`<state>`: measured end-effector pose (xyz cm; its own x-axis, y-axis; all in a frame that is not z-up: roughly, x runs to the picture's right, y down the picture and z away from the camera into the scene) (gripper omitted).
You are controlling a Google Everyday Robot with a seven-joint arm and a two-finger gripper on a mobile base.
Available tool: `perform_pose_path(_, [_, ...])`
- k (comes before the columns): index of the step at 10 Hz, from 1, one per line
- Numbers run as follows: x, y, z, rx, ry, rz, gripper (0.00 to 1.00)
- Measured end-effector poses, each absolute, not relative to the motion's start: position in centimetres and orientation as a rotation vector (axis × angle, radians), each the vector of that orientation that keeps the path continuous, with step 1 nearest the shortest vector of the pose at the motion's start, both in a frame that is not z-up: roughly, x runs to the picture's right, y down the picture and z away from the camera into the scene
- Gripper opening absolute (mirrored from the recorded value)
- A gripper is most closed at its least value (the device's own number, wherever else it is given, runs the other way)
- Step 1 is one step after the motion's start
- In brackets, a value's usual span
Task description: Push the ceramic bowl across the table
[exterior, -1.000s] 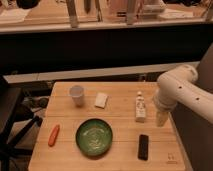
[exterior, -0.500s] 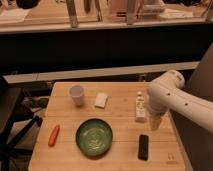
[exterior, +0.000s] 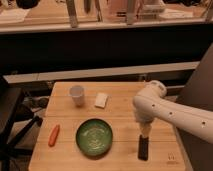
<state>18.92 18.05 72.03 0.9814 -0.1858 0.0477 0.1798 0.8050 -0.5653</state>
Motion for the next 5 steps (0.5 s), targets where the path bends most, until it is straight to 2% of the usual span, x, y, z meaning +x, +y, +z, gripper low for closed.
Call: perform_pose_path(5, [16.9,20.3,73.4,-0.620,-0.013,-0.255,0.80])
